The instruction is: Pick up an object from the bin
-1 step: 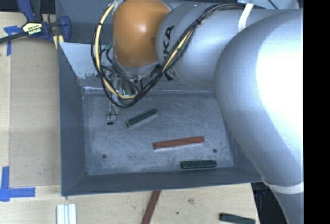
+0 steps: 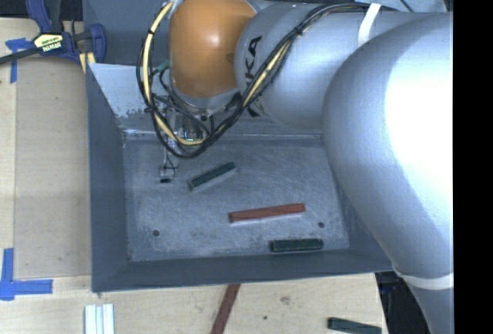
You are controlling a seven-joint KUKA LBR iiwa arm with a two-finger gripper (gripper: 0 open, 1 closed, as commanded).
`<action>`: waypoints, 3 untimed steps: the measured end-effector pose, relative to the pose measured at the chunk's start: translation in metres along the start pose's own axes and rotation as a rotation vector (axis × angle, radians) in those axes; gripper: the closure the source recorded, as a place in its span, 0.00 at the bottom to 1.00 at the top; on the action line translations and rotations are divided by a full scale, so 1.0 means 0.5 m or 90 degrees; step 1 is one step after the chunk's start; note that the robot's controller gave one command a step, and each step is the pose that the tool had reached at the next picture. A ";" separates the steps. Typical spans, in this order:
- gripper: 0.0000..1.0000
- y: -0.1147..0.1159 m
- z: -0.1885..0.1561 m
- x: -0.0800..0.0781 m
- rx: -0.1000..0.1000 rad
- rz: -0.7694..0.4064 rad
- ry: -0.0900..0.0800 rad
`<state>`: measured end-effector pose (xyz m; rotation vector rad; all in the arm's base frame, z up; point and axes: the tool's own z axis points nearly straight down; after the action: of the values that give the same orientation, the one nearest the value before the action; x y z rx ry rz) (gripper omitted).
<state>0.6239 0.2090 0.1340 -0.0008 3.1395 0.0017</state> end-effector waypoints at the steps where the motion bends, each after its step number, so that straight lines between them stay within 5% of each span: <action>1: 0.00 -0.055 0.073 0.017 -0.001 -0.041 -0.003; 2: 0.00 -0.089 0.046 0.033 0.002 -0.068 0.009; 3: 0.00 -0.146 0.016 0.043 0.000 -0.147 -0.009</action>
Offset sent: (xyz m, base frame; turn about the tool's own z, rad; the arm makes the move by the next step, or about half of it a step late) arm -0.0174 -0.0671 0.1137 -0.1961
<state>0.6027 0.1362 0.1258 -0.3622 3.1050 0.0019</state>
